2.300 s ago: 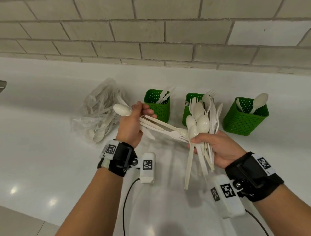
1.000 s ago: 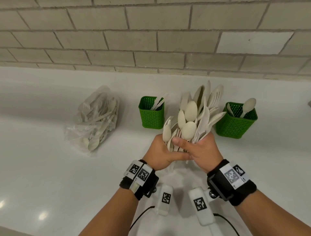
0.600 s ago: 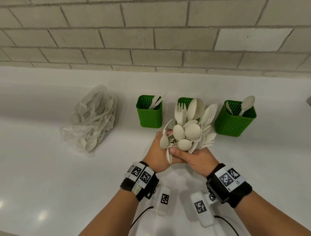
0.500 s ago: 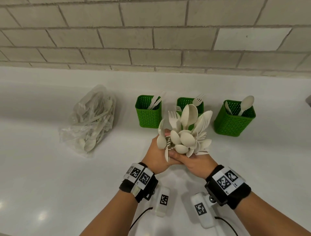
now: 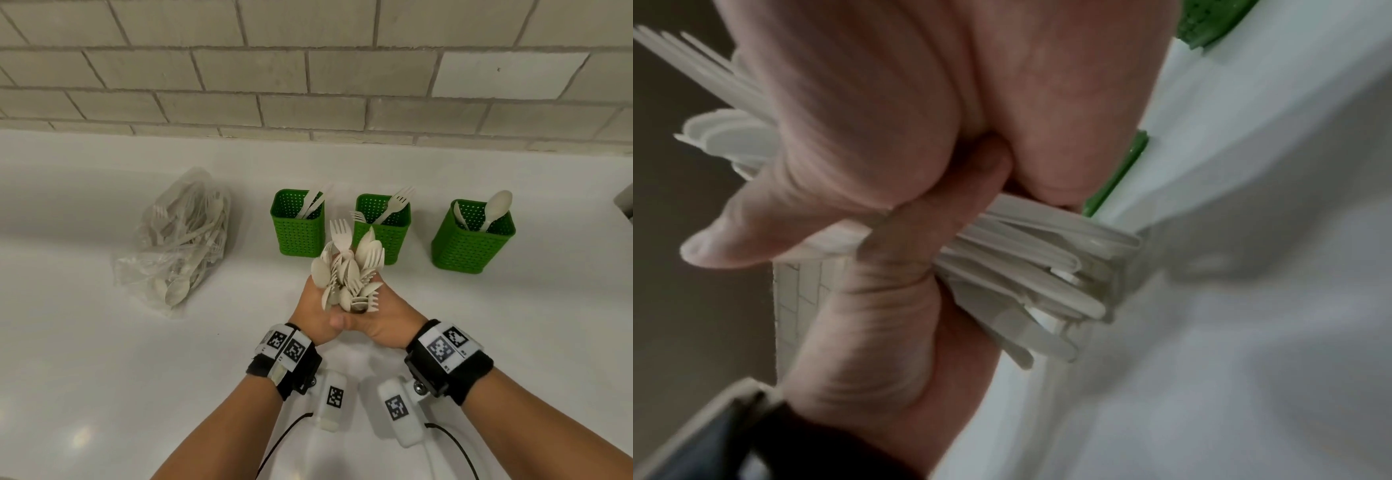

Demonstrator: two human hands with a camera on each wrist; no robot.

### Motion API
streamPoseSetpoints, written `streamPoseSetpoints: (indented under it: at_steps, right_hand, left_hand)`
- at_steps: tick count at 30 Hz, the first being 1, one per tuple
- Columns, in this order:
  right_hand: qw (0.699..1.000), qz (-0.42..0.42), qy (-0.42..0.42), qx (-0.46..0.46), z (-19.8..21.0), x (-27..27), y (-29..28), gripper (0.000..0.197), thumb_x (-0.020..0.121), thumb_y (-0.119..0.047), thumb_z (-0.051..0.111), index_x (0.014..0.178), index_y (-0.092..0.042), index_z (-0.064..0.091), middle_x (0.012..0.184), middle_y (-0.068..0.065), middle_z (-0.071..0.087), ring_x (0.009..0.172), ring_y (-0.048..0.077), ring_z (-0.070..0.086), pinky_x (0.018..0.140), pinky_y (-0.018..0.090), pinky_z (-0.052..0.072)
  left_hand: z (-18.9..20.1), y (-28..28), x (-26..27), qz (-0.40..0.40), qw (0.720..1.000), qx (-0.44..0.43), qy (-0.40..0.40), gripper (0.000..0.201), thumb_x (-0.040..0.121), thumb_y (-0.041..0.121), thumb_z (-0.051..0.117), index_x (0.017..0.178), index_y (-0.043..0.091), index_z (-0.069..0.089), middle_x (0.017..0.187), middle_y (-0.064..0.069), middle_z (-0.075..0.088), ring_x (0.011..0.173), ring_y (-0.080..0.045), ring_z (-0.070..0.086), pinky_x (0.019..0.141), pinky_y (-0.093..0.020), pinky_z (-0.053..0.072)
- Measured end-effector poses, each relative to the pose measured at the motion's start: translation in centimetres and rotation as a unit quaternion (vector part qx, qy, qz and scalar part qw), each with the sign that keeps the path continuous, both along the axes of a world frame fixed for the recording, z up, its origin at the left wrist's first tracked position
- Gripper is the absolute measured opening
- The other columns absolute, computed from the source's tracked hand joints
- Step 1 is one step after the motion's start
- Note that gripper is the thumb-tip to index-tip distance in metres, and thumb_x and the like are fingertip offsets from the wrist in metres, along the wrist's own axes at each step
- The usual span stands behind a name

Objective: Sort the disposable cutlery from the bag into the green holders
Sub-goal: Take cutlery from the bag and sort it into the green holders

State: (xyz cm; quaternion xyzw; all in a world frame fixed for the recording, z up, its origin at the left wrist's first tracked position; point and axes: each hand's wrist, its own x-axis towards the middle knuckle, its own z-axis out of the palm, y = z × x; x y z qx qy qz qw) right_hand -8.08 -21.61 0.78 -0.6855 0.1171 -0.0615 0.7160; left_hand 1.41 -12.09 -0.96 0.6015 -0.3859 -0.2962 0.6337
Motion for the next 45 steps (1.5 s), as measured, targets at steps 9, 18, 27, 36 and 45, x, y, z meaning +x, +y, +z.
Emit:
streamPoseSetpoints:
  at_steps: [9,18,27,36,45]
  right_hand:
    - [0.987,0.047,0.045,-0.149,2.2,-1.5,-0.1,0.099,0.077,-0.042,0.075,0.152,-0.029,0.013,0.150,-0.027,0.029,0.136,-0.014,0.026,0.115,0.020,0.027]
    - [0.968,-0.014,0.014,-0.250,0.9,-0.2,3.7,0.089,0.091,-0.049,0.049,0.152,-0.028,-0.012,0.159,-0.012,0.010,0.145,0.002,0.018,0.117,0.033,0.029]
    - [0.917,-0.080,-0.072,-0.383,4.4,0.6,2.0,0.083,0.094,-0.055,0.041,0.152,-0.029,-0.011,0.163,-0.003,-0.012,0.148,0.004,-0.012,0.119,0.022,0.001]
    - [0.840,-0.110,0.027,-0.530,1.1,0.2,2.4,0.066,0.098,-0.057,0.007,0.153,-0.028,-0.014,0.163,-0.002,-0.013,0.149,0.016,-0.013,0.120,0.052,0.007]
    - [0.761,-0.111,0.108,-0.630,2.3,1.1,3.1,0.064,0.098,-0.046,0.021,0.153,-0.012,0.023,0.162,0.013,0.006,0.149,0.034,0.004,0.117,0.057,0.013]
  left_hand:
    - [1.4,1.1,1.6,0.014,0.964,-0.050,0.259,0.030,0.068,-0.007,0.074,0.093,0.008,0.071,0.079,-0.006,0.071,0.079,-0.021,0.069,0.073,-0.033,0.056]
    - [0.8,1.1,0.9,-0.068,0.844,-0.158,0.508,0.051,0.050,0.012,0.090,0.097,0.008,0.071,0.076,-0.002,0.068,0.069,-0.014,0.066,0.072,-0.029,0.057]
    - [0.3,1.7,-0.1,-0.114,0.894,-0.114,0.417,0.053,0.061,0.013,0.088,0.111,0.016,0.073,0.099,-0.009,0.073,0.094,-0.022,0.071,0.081,-0.037,0.058]
    - [-0.2,2.1,0.3,-0.095,0.864,-0.093,0.486,0.065,0.048,0.016,0.094,0.108,0.006,0.073,0.104,-0.018,0.067,0.097,-0.031,0.067,0.090,-0.047,0.054]
    - [0.2,1.2,0.9,-0.050,0.852,-0.100,0.511,0.068,0.054,0.012,0.088,0.117,0.000,0.066,0.110,-0.018,0.068,0.103,-0.028,0.067,0.098,-0.041,0.049]
